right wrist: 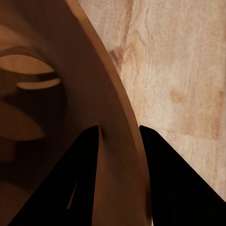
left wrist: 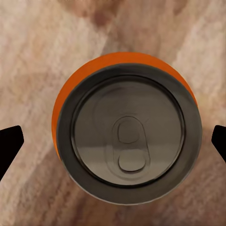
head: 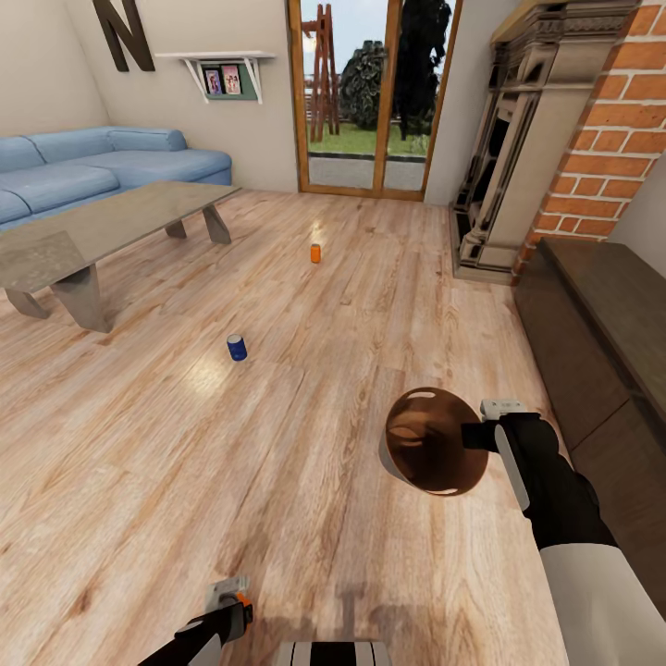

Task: Put the three can of soda from the living room inside the tash can in the kitchen.

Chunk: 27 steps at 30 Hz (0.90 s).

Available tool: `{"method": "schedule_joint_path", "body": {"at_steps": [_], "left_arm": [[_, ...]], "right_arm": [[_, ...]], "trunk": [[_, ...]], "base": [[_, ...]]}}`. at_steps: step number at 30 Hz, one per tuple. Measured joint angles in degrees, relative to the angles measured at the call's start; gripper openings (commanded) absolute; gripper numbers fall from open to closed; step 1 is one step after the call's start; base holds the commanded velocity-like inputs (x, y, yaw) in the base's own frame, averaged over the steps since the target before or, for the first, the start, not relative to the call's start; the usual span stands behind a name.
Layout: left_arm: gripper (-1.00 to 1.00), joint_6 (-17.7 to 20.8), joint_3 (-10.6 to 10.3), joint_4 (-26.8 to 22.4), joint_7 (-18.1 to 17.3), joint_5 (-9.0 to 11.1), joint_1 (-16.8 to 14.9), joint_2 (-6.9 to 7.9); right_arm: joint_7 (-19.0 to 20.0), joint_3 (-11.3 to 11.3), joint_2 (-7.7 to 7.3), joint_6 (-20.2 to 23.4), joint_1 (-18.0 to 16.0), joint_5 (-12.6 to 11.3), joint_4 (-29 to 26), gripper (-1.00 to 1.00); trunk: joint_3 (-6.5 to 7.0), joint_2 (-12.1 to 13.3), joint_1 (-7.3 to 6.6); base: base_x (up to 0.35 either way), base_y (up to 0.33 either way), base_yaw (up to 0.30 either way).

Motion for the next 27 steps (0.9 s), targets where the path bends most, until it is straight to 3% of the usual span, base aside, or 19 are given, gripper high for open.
{"method": "schedule_joint_path", "body": {"at_steps": [27], "left_arm": [[1.00,0.00,0.08,-0.42,-0.02,0.09,0.00,-0.02]], "right_arm": [[-0.01,0.00,0.00,0.00,0.00,0.02,0.02,-1.00]], "trunk": [[0.00,0.00,0.00]], "base": [[0.000,0.000,0.000]]}}
